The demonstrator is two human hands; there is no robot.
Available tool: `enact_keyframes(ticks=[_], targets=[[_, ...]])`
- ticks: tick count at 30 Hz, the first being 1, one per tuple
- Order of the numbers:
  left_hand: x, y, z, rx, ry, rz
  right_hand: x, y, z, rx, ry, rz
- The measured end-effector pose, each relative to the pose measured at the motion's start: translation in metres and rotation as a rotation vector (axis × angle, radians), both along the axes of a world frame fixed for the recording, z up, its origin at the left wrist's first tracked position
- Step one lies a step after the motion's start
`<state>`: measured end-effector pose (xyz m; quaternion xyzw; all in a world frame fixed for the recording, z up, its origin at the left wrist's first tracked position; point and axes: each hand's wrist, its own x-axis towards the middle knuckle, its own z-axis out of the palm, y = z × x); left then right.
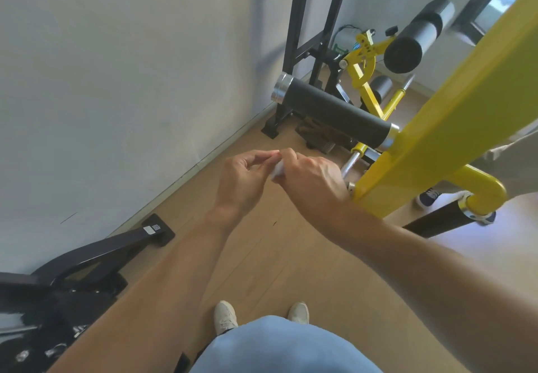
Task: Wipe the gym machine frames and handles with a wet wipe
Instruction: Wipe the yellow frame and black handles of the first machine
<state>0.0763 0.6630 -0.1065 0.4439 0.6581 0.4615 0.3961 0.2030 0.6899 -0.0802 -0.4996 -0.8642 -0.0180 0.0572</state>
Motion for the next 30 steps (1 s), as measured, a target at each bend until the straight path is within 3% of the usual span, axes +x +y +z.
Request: enact_keyframes(ticks=[3,7,10,14,18,20,23,28,30], targets=[[-0.001,0.001,0.002,0.002,0.009,0.028,0.007,-0.006,0.004,0.063,-0.040,-0.037],[0.001,0.000,0.001,0.006,0.018,0.030,0.038,-0.029,0.031,0.047,-0.651,-0.060],[0.006,-0.003,0.003,0.017,0.014,0.019,0.035,-0.032,0.037,0.068,-0.728,-0.020],[0.003,-0.002,0.005,-0.007,-0.008,-0.012,0.017,-0.027,0.038,0.035,-0.137,0.027],[-0.009,-0.005,0.016,-0.053,-0.008,-0.067,0.012,-0.051,0.075,-0.427,0.506,0.008],[-0.013,-0.005,0.024,-0.012,0.006,-0.055,0.015,-0.059,0.097,-0.476,0.799,0.021],[-0.017,-0.004,0.044,0.105,0.001,0.041,0.019,-0.057,0.125,-0.162,0.865,0.082],[-0.015,0.001,0.089,0.326,-0.206,0.104,0.017,-0.034,0.151,0.434,0.848,0.203],[-0.016,0.004,0.100,0.349,-0.252,0.102,0.013,-0.023,0.147,0.484,0.756,0.187]])
